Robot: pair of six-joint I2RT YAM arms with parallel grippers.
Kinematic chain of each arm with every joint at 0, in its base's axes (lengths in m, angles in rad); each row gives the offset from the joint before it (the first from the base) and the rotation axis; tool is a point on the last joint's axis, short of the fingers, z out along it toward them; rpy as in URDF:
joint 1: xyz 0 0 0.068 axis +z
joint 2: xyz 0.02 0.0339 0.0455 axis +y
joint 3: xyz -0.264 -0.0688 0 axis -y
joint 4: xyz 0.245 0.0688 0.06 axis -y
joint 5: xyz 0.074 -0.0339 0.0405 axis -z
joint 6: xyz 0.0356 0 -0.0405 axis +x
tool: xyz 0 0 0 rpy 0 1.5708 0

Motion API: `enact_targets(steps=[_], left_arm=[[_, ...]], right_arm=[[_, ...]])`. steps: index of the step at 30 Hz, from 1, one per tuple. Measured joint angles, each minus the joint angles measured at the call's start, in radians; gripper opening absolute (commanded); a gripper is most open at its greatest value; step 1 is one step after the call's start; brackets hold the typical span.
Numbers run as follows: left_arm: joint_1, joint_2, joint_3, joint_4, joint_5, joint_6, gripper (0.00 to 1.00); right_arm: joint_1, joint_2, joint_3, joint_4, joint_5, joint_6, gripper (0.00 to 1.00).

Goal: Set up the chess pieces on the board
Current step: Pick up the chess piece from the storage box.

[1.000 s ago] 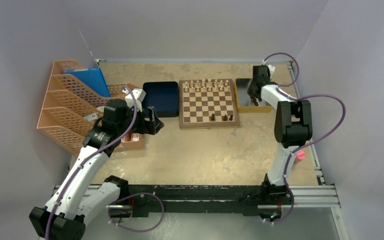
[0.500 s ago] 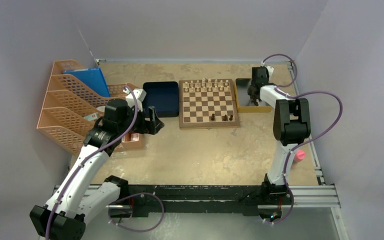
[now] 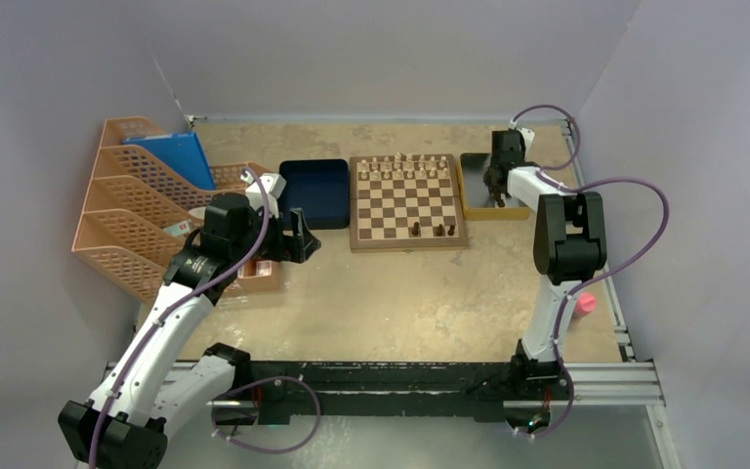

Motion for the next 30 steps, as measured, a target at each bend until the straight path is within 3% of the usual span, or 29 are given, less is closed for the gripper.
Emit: enact_targets(steps=[16,30], left_arm=[[0.000,0.000,0.000,0.000,0.000,0.000,0.84],[0.000,0.000,0.000,0.000,0.001,0.000,0.84]], right_arm=[[0.021,-0.050,0.019,-0.101,0.029,0.019,0.15],[0.146,-0.200,0.061,-0.197,0.076,0.032,0.15]])
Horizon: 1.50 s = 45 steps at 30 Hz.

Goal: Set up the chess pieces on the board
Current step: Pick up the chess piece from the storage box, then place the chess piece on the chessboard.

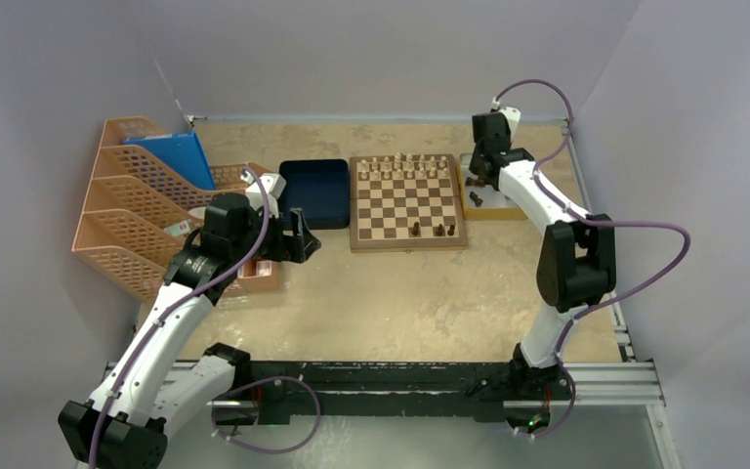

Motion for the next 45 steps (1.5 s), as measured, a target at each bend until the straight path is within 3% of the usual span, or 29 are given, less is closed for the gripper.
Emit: enact_targets(steps=[8,15,25,45], left_arm=[[0.000,0.000,0.000,0.000,0.000,0.000,0.84],[0.000,0.000,0.000,0.000,0.000,0.000,0.84],[0.000,0.000,0.000,0.000,0.002,0.000,0.84],[0.000,0.000,0.000,0.000,0.005,0.000,0.84]], right_arm=[[0.102,-0.058,-0.014,-0.030,-0.022,0.003,0.15],[0.197,-0.164,-0.089,-0.031,-0.052,0.026,0.15],[0.383,-0.191,-0.219,-0.024,-0.039,0.090,0.15],[0.419,-0.232,-0.381,0.082,0.034,0.122,0.17]])
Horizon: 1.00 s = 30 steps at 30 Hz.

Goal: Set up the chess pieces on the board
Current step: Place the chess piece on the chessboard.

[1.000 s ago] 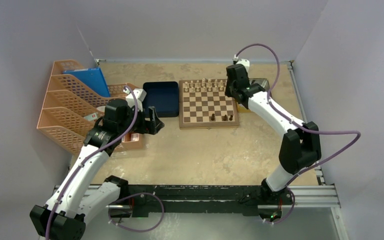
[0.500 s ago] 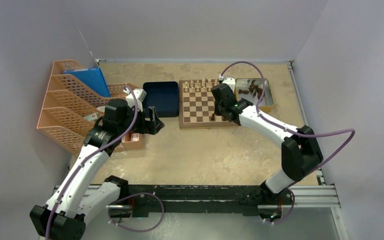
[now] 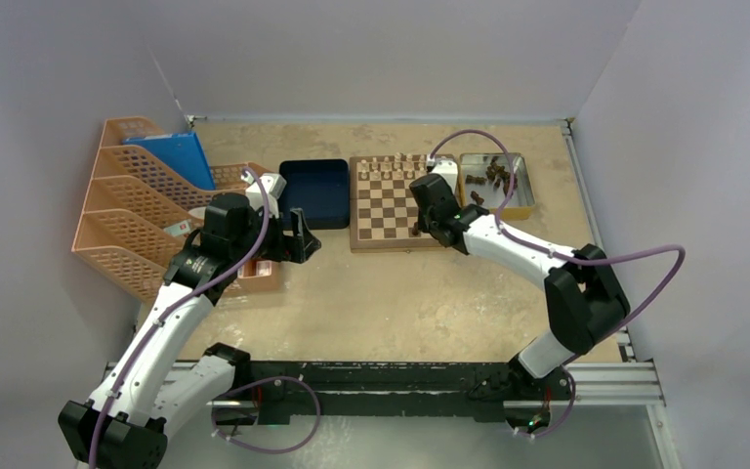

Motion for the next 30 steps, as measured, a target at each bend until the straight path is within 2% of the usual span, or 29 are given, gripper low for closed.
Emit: enact_targets(steps=[30], left_arm=[[0.000,0.000,0.000,0.000,0.002,0.000,0.84]], right_arm=[[0.004,0.106,-0.045,0.119,0.050,-0.001,0.19]])
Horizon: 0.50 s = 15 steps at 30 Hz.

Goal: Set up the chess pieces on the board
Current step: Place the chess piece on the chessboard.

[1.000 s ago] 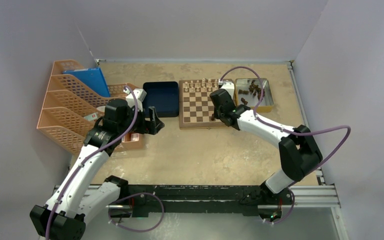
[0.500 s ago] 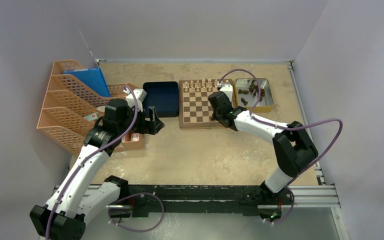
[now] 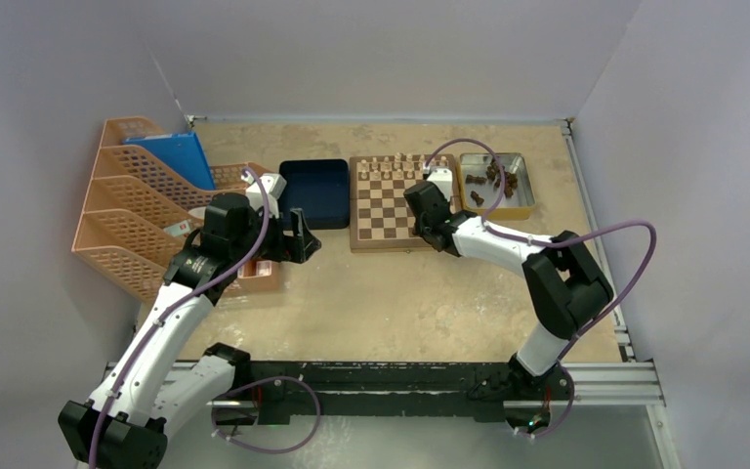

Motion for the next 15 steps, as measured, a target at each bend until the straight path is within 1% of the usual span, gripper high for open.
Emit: enact_targets(steps=[8,12,15], left_arm=[[0.000,0.000,0.000,0.000,0.000,0.000,0.84],[0.000,0.004,0.000,0.000,0.000,0.000,0.84],[0.000,0.004,0.000,0.000,0.000,0.000,0.84]], right_arm=[[0.000,0.001,-0.003,0.013,0.003,-0.002,0.20],[0.000,0.002,-0.003,0.013,0.003,-0.005,0.28],[0.000,0.003,-0.003,0.006,0.001,-0.007,0.31]])
